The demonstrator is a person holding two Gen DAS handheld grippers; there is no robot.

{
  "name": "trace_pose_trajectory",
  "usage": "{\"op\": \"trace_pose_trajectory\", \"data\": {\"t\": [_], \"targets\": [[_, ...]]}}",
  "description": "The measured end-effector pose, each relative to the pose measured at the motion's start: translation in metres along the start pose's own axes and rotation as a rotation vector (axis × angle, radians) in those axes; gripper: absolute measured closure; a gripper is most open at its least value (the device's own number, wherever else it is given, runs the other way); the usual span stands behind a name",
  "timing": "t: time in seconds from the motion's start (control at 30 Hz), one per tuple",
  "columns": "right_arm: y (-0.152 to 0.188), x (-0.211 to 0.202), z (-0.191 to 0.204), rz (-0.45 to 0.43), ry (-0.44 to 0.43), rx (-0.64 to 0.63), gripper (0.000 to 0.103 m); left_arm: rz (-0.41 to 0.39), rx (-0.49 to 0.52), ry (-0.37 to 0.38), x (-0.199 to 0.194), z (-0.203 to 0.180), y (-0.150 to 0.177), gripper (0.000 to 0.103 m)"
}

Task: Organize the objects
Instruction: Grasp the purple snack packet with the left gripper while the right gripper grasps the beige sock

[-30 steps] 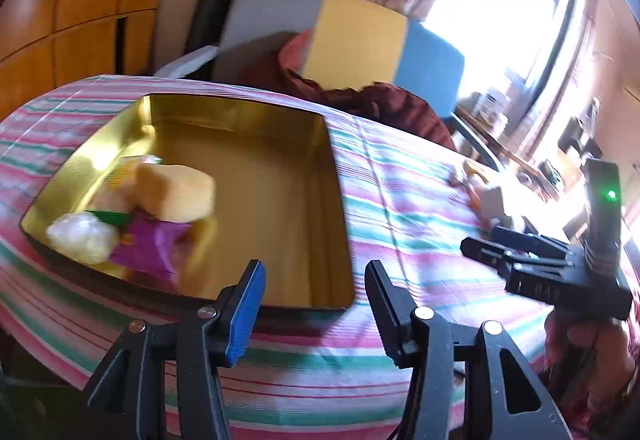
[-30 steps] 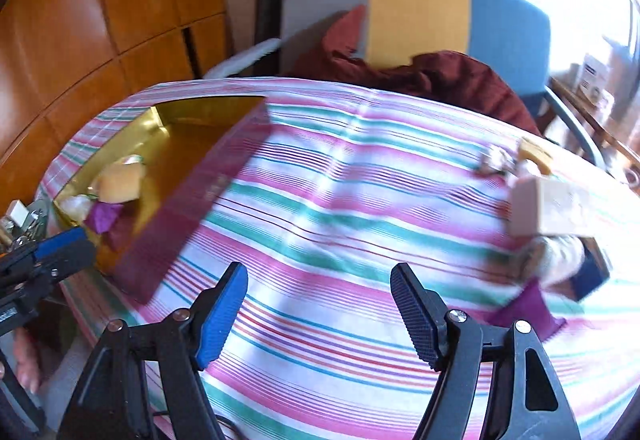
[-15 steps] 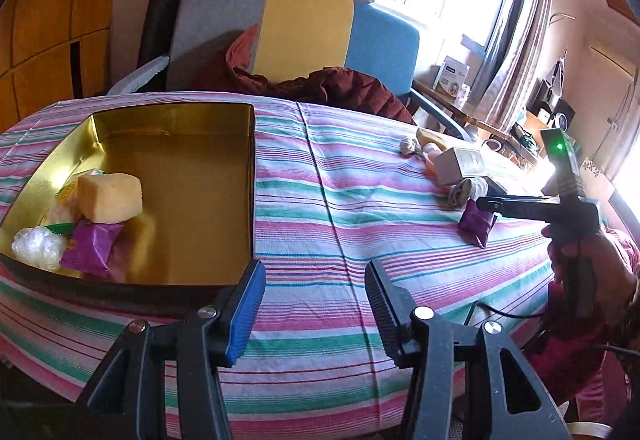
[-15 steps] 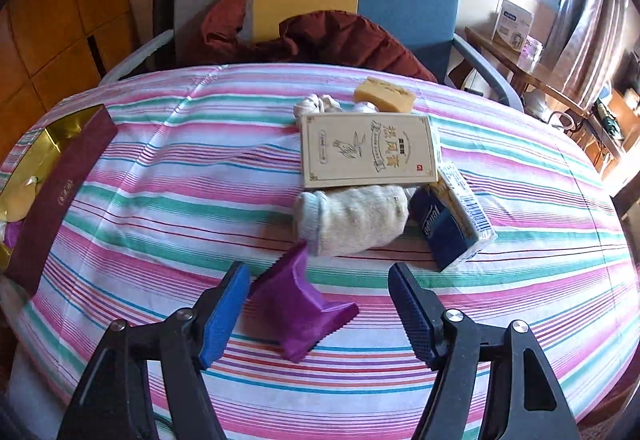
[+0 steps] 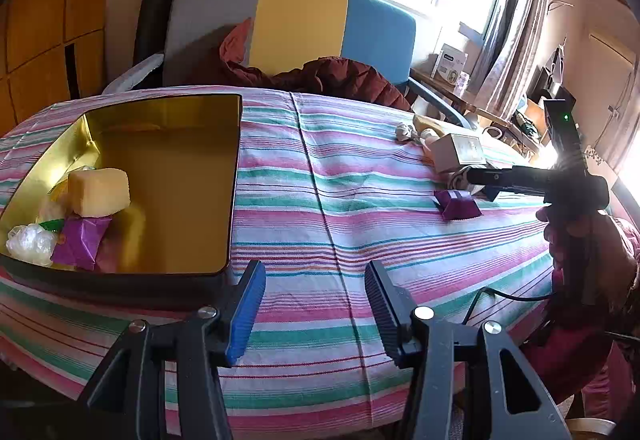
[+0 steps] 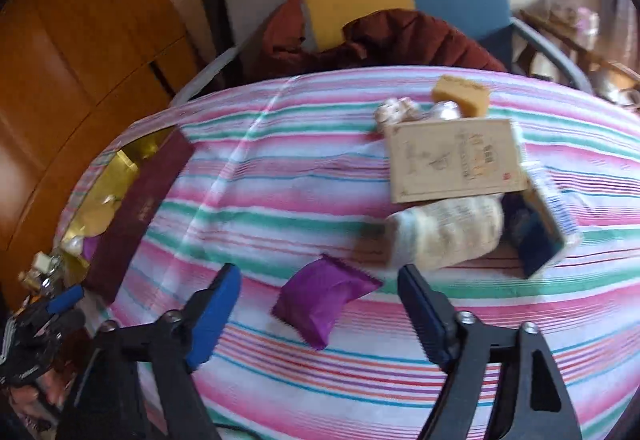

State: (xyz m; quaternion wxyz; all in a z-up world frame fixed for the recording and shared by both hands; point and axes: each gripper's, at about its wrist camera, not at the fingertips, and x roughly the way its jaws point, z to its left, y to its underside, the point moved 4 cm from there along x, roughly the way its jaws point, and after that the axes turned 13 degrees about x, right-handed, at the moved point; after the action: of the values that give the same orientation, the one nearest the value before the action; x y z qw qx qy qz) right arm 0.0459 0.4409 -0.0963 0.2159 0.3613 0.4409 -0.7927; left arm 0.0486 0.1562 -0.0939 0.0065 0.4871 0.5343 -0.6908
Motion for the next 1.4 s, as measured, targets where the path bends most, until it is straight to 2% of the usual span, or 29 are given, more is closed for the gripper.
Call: {"op": "trace_pose_trajectory", "data": {"t": [0.03,0.1,0.33,0.47,0.53,0.57,0.67,0.77,0.87,1.0,1.03,1.07,1.1,1.27,1.4], "targets": [[-0.005,-0.003,-0.008,-0.032,0.057,0.013,0.012,0.001,-0.002,0.002,0.001,0.0,0.0,0.051],[-0.016,-0.002,-0.021,-0.036,0.117,0.017,0.012,0.009,-0.005,0.004,0.004,0.0,0.001,0.051],[-0.034,0.02,-0.042,0.009,0.16,0.004,0.009,0.026,0.011,0.018,0.008,-0.006,0.003,0.051],[-0.033,0.038,-0.058,0.069,0.198,0.064,0.008,0.033,0.02,0.019,0.01,-0.01,0.002,0.051],[-0.027,0.045,-0.067,0.118,0.211,0.106,0.011,0.039,0.019,0.019,0.012,-0.01,0.001,0.051],[-0.025,0.046,-0.07,0.136,0.215,0.117,0.02,0.042,0.017,0.021,0.013,-0.01,0.0,0.051],[-0.019,0.046,-0.073,0.166,0.205,0.138,0.022,0.045,0.015,0.027,0.017,-0.011,-0.005,0.051],[-0.015,0.036,-0.072,0.176,0.159,0.17,0.021,0.039,0.02,0.033,0.018,-0.015,-0.012,0.051],[-0.01,0.029,-0.071,0.173,0.16,0.184,0.013,0.036,0.025,0.043,0.021,-0.02,-0.02,0.051],[-0.003,0.032,-0.073,0.217,0.189,0.177,0.013,0.033,0.027,0.06,0.028,-0.028,-0.034,0.051],[-0.002,0.033,-0.074,0.223,0.195,0.178,0.016,0.03,0.029,0.067,0.03,-0.031,-0.037,0.051],[-0.001,0.032,-0.074,0.224,0.199,0.17,0.025,0.027,0.034,0.073,0.031,-0.034,-0.041,0.051],[-0.002,0.029,-0.073,0.215,0.19,0.164,0.031,0.025,0.042,0.077,0.033,-0.037,-0.044,0.051],[-0.009,0.02,-0.076,0.172,0.2,0.171,0.032,0.044,0.078,0.123,0.05,-0.059,-0.059,0.051],[-0.018,0.004,-0.082,0.113,0.13,0.246,0.032,0.086,0.123,0.168,0.072,-0.081,-0.07,0.051]]}}
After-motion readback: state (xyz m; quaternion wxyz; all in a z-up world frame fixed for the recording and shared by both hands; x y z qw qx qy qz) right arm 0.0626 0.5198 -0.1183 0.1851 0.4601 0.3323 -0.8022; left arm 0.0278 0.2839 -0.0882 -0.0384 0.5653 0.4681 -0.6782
